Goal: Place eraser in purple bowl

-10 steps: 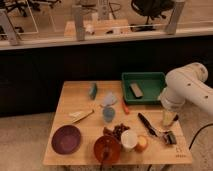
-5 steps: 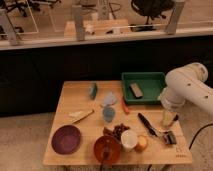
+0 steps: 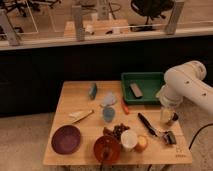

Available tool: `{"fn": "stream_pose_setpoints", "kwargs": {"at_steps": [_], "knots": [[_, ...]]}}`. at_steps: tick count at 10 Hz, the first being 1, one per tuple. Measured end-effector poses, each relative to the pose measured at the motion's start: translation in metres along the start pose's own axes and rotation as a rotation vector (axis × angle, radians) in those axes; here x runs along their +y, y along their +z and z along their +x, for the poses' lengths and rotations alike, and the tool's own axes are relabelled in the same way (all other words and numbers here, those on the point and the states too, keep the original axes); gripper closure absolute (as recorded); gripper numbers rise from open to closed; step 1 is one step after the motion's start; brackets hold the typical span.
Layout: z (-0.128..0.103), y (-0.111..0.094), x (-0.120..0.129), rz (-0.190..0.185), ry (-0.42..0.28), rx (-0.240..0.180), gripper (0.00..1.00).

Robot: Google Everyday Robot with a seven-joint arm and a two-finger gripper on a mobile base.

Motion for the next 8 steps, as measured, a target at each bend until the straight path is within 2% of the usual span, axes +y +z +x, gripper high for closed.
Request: {"fn": "stream_pose_setpoints", "kwargs": {"at_steps": [2,3,4,6,8], "knots": [[-0.023,-0.009,-0.038,0.069,0.022,-0.048,0.20],[-0.037,-0.017,-0.065,0.118,0.050,-0.079,0.20],[-0.044,-0.019,-0.084,0.149,0.076,-0.098,0.20],[-0.043,-0.012,-0.132,0.204,0.174,-0.145,0.20],[-0.036,-0.003,-0.164,0.229,0.256,-0.175,0.20]]}}
